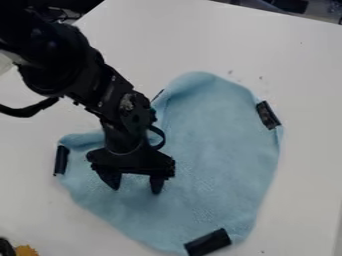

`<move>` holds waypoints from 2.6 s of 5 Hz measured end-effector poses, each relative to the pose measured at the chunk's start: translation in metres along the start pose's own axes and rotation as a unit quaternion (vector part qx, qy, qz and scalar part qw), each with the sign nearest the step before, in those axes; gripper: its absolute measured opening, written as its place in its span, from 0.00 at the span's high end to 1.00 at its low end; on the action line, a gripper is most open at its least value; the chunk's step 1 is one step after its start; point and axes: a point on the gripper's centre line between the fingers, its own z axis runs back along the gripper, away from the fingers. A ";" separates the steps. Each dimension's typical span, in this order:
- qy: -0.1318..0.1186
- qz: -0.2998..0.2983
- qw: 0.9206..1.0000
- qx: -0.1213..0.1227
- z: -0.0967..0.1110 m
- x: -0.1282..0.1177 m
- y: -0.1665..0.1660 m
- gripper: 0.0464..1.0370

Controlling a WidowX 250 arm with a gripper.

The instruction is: Grabs the cloth

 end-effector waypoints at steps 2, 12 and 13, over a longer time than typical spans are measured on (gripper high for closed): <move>0.034 0.015 0.999 0.012 0.001 -0.017 0.006 0.04; 0.083 0.004 0.993 0.084 0.015 -0.036 0.037 0.04; 0.069 -0.034 0.994 0.082 0.027 -0.008 0.041 0.04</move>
